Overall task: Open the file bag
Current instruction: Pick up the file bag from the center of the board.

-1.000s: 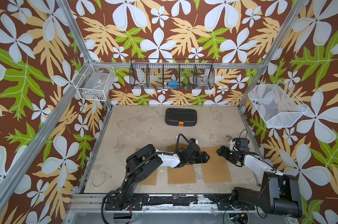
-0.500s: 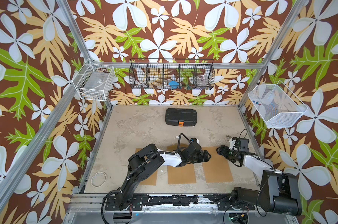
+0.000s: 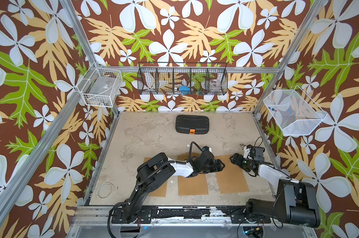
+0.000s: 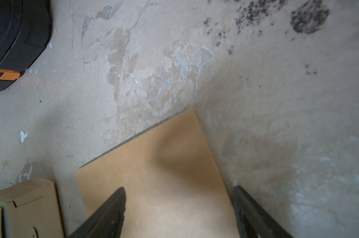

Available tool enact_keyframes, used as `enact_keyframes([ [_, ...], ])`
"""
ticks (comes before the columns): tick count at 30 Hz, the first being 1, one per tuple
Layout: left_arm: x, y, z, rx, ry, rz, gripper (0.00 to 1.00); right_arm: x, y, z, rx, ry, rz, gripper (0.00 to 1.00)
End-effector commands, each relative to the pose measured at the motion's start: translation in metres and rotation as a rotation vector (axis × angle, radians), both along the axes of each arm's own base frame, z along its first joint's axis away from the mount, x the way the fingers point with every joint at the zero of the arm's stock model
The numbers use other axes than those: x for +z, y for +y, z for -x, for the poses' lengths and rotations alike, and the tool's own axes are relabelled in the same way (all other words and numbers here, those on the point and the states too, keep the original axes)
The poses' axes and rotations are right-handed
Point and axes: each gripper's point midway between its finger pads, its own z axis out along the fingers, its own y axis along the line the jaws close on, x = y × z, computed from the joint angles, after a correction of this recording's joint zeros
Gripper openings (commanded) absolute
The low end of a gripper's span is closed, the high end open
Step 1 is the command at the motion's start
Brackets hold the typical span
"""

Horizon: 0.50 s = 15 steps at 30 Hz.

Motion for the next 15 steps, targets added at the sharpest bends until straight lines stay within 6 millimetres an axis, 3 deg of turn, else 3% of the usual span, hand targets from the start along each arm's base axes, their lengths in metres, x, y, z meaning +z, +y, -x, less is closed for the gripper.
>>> enact_keyframes([
  [1, 0.033, -0.02, -0.001, -0.037, -0.033, 0.138, 0.82, -0.023, 0.015, 0.039, 0.011, 0.183, -0.078, 0.82],
  [15, 0.066, -0.027, -0.002, -0.045, -0.082, 0.266, 0.82, -0.03, 0.016, 0.041, 0.012, 0.197, -0.089, 0.81],
])
